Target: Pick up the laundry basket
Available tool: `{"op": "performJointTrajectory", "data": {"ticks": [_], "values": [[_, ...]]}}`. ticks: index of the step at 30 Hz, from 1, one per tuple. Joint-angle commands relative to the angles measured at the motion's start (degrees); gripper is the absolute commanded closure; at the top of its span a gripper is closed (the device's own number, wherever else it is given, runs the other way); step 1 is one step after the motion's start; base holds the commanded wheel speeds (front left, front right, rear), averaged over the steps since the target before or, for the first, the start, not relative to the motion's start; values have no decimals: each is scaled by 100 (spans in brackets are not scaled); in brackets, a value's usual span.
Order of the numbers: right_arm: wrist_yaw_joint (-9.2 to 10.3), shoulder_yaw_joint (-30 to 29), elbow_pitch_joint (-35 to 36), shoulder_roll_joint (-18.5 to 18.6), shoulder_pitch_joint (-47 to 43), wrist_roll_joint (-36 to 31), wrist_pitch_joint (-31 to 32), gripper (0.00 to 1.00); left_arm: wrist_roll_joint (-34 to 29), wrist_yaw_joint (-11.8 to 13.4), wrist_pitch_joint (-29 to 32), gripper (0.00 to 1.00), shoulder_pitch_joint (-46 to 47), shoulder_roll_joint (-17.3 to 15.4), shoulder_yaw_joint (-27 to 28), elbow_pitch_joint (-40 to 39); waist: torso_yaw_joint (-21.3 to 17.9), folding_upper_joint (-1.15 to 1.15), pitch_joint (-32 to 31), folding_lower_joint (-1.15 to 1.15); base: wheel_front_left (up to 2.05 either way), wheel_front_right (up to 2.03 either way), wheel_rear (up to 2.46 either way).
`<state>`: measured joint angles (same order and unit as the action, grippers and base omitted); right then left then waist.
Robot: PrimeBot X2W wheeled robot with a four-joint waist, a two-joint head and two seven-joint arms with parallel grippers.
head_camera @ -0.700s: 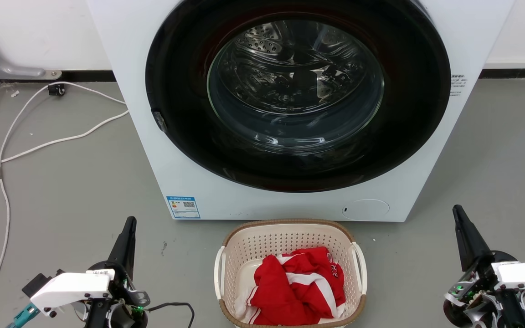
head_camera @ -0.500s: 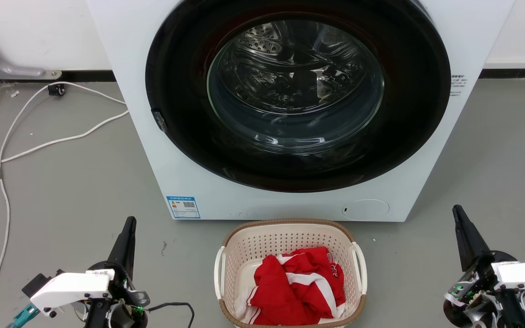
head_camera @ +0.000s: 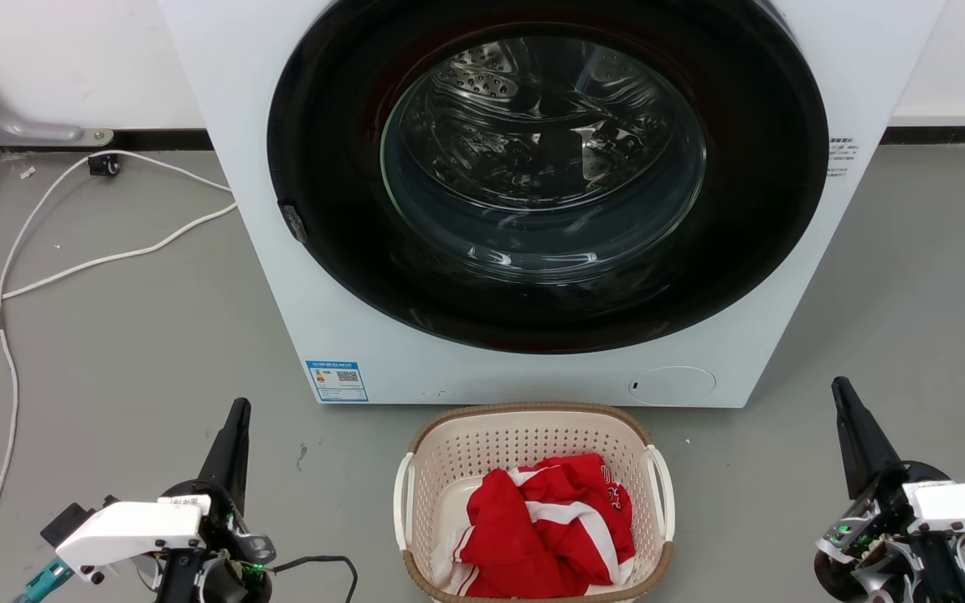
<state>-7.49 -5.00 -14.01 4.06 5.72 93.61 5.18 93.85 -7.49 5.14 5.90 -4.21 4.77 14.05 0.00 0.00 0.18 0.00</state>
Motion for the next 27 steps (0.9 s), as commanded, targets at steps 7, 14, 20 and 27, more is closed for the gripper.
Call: {"op": "performJointTrajectory", "data": {"ticks": [7, 14, 20, 27], "values": [[0, -26, -9, -16, 75, -37, 39, 100, -40, 0, 27, 100, 42, 26, 38, 7, 0, 0, 0, 0, 0, 0, 0], [0, -8, -79, -32, -46, -27, 37, 0, -32, 0, 20, 0, -43, 43, 18, 74, 0, 0, 0, 0, 0, 0, 0], [0, 47, 41, -38, -100, -98, -135, 0, -48, 0, -135, 0, -38, 49, -120, -73, -2, 0, 1, 0, 0, 0, 0], [0, 87, 217, -45, -153, -429, -321, 0, -272, 0, -334, 0, -37, 55, -252, -282, -8, 0, 1, 0, 0, 0, 0]]}}
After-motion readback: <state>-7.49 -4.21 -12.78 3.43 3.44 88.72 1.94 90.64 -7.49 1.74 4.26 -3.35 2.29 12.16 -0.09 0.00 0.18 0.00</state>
